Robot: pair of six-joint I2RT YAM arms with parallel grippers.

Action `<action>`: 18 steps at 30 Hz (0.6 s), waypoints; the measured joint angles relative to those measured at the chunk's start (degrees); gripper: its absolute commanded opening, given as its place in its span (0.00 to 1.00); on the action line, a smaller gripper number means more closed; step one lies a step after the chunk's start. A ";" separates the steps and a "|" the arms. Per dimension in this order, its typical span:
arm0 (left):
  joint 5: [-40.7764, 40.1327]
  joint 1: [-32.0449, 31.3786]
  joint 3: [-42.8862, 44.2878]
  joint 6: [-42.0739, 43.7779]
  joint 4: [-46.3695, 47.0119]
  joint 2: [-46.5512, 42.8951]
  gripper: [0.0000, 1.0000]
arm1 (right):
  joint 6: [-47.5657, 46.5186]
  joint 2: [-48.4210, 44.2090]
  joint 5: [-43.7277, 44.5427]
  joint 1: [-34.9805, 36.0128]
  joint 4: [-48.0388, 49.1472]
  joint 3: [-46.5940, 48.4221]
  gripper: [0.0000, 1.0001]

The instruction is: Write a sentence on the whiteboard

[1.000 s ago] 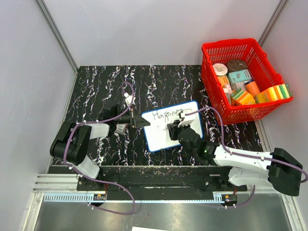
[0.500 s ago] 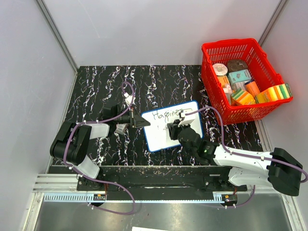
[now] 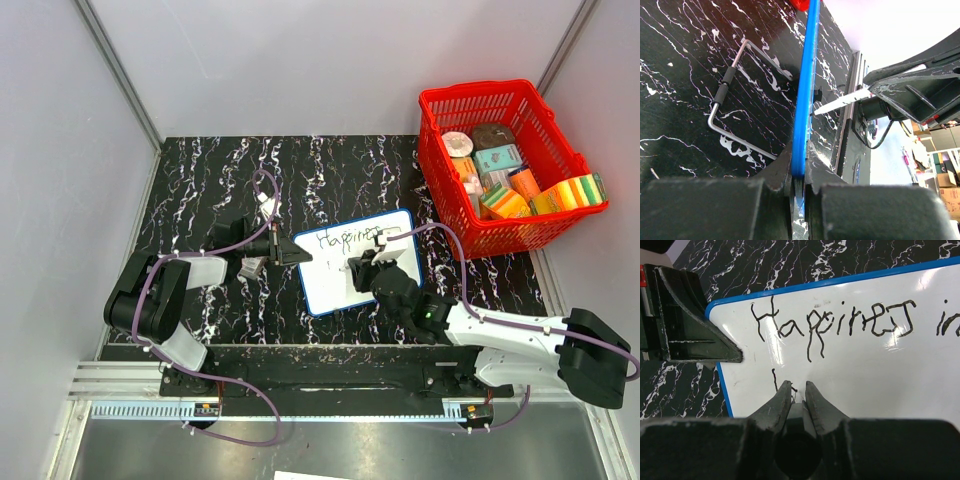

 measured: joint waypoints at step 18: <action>0.00 -0.02 0.00 0.00 0.02 0.00 0.00 | 0.46 -1.29 0.17 0.00 -1.53 -0.61 0.00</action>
